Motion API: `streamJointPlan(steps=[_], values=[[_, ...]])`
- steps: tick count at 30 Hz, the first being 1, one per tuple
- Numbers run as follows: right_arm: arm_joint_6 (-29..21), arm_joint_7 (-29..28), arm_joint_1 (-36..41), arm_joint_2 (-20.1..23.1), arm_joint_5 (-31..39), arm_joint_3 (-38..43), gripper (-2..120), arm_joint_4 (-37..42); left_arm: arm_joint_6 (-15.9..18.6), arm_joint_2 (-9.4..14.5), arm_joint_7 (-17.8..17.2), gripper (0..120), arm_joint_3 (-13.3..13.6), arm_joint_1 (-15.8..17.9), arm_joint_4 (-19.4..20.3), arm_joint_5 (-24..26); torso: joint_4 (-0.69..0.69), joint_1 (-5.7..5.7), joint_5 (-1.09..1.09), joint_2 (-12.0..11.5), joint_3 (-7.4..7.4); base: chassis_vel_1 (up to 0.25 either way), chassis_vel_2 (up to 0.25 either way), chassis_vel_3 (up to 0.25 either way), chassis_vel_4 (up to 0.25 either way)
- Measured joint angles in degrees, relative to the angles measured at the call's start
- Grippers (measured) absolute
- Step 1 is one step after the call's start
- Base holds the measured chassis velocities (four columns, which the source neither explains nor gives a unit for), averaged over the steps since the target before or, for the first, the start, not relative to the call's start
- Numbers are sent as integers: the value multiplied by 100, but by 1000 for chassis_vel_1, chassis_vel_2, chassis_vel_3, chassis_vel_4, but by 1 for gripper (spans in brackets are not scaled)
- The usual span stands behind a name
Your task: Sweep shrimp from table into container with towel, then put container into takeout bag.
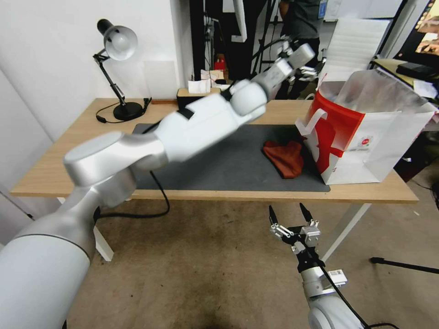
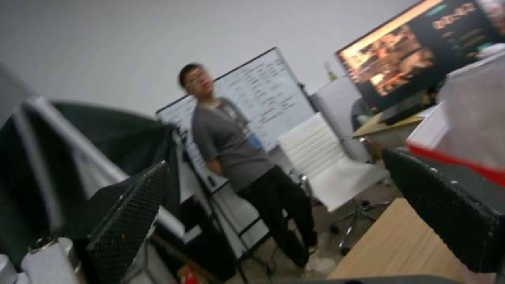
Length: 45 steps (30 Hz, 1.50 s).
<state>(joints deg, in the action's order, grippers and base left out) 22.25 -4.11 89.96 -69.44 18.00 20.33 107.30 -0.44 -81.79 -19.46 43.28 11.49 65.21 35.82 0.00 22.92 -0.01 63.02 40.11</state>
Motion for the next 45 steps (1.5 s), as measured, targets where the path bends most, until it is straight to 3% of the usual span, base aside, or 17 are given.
streamJointPlan(steps=[2, 5, 10, 17, 22, 28, 29, 31, 32, 34, 35, 37, 38, 39, 40, 43, 45], values=[[1, 0, 26, -11, 0, 12, 100, 16, 209, 252, -399, 100, -170, -359, 421, 16, 1, 0, -1, 0, -1, 0, 0, 0, 0], [-1, -2, -17, -4, 2, -2, 100, -10, 339, 471, -574, 100, -347, -666, 730, 28, -1, 0, -1, 0, -1, 0, 0, 0, 0], [-18, -14, -51, 16, 8, -14, 100, -23, 418, 901, -630, 100, -502, -1077, 1248, 24, 1, 0, -1, 0, -1, 0, 0, 0, 0], [-19, -17, 11, 30, 9, 14, 100, 32, 572, 1842, -812, 100, -1069, -2210, 2323, -55, 1, 0, -2, 0, -1, 0, 0, 0, 0], [-16, -18, 35, 30, 9, 20, 100, 68, 602, 2134, -809, 100, -1418, -2702, 2700, -191, 1, -1, -1, 0, -2, 0, 0, 0, 0], [-12, -40, 124, 16, -6, 55, 100, 170, 611, 2665, -698, 100, -2388, -3983, 3425, -634, 0, -1, 1, 1, -1, 0, 0, 0, 0], [-12, -40, 124, 16, -6, 55, 100, 170, 611, 2665, -698, 100, -2388, -3983, 3425, -634, 0, -1, 1, 1, -1, 0, 0, 0, 0], [-9, -44, 182, 9, -29, 59, 100, 220, 604, 2836, -588, 100, -2939, -4703, 3765, -979, 1, -1, -2, 1, -1, 0, 0, 0, 0], [-9, -44, 182, 9, -29, 59, 100, 220, 604, 2836, -588, 100, -2939, -4703, 3765, -979, 1, -1, -2, 1, -1, 0, 0, 0, 0], [0, -44, 260, -11, -65, 60, 100, 281, 569, 2955, -474, 100, -3432, -5354, 4035, -1235, 0, -1, 0, 1, -1, 0, 0, 0, 0], [0, -44, 260, -11, -65, 60, 100, 281, 569, 2955, -474, 100, -3432, -5354, 4035, -1235, 0, -1, 0, 1, -1, 0, 0, 0, 0], [30, -40, 414, -38, -141, 86, 100, 420, 410, 3064, -217, 100, -4242, -6310, 4394, -1524, 0, -1, 2, 1, -2, 0, 0, 0, 0], [30, -40, 414, -38, -141, 86, 100, 420, 410, 3064, -217, 100, -4242, -6310, 4394, -1524, 0, -1, 2, 1, -2, 0, 0, 0, 0], [49, -34, 488, -46, -174, 104, 100, 495, 321, 3123, -155, 100, -4584, -6771, 4567, -1620, 1, -2, 0, 1, -2, 0, 0, 0, 0], [49, -34, 488, -46, -174, 104, 100, 495, 321, 3123, -155, 100, -4584, -6771, 4567, -1620, 1, -2, 0, 1, -2, 0, 0, 0, 0], [86, -23, 578, -72, -244, 117, 100, 613, 81, 3128, -15, 100, -5463, -7854, 4924, -1863, 1, -2, 2, 2, -2, 0, 0, 0, 0], [86, -25, 553, -77, -246, 110, 100, 606, -14, 3079, 61, 100, -5639, -8066, 4948, -1936, 1, -1, 0, 1, -2, 0, 0, 0, 0]])
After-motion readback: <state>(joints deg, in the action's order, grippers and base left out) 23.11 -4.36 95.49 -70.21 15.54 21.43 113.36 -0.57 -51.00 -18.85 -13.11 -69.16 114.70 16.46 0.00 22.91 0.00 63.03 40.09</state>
